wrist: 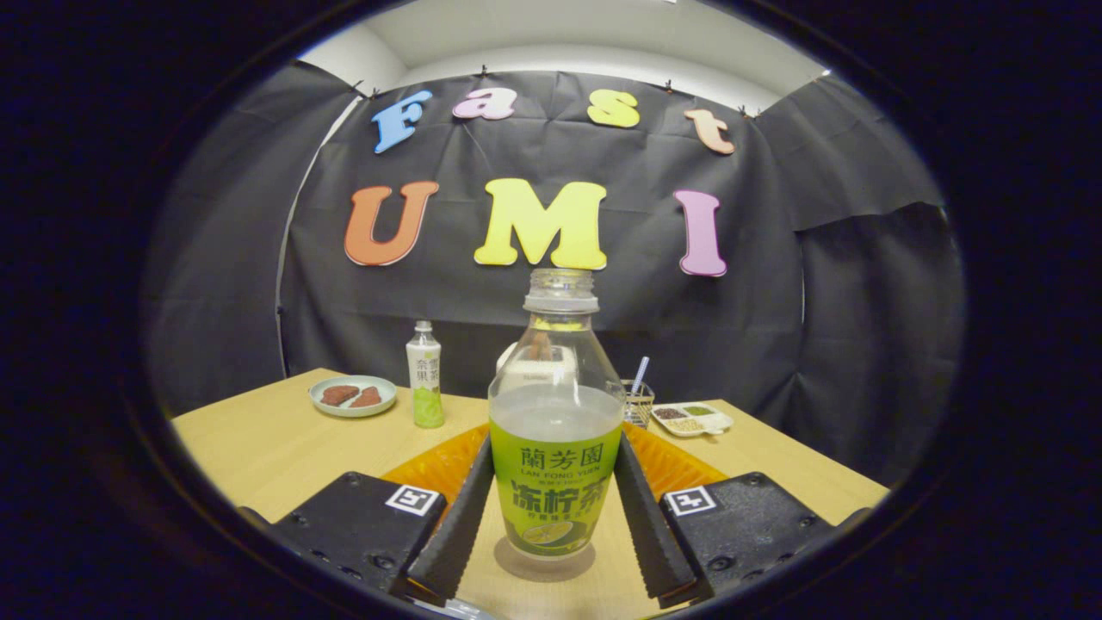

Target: Take the bottle from table, then pour the juice into the cup, finally place the bottle on the coaster

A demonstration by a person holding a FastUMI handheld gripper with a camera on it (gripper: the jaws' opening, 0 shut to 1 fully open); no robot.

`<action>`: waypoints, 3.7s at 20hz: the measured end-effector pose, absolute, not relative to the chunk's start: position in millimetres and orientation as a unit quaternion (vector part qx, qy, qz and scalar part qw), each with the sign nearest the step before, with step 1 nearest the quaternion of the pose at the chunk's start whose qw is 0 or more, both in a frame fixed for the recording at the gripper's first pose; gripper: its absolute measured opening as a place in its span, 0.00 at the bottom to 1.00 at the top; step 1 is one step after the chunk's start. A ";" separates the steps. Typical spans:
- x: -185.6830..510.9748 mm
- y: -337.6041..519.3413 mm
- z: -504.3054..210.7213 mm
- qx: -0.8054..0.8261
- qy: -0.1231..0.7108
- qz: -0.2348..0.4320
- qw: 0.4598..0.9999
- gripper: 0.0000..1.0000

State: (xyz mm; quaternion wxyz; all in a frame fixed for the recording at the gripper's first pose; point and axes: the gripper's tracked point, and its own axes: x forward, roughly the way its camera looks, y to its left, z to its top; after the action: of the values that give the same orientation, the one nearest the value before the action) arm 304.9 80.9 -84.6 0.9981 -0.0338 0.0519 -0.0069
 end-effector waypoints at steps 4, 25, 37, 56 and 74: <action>316.4 87.4 -118.1 -0.063 0.078 0.017 0.995 0.81; 315.4 75.6 -134.7 -0.033 0.105 0.027 0.994 0.92; 238.3 53.6 -67.8 -0.035 0.062 -0.009 0.997 1.00; 29.1 46.1 -14.3 -0.034 0.037 0.001 0.999 1.00; -59.1 47.9 20.3 -0.005 0.016 0.014 1.000 1.00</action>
State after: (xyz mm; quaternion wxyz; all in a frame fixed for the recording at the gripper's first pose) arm -59.1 47.9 20.3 0.9998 -0.0047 0.0156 0.0142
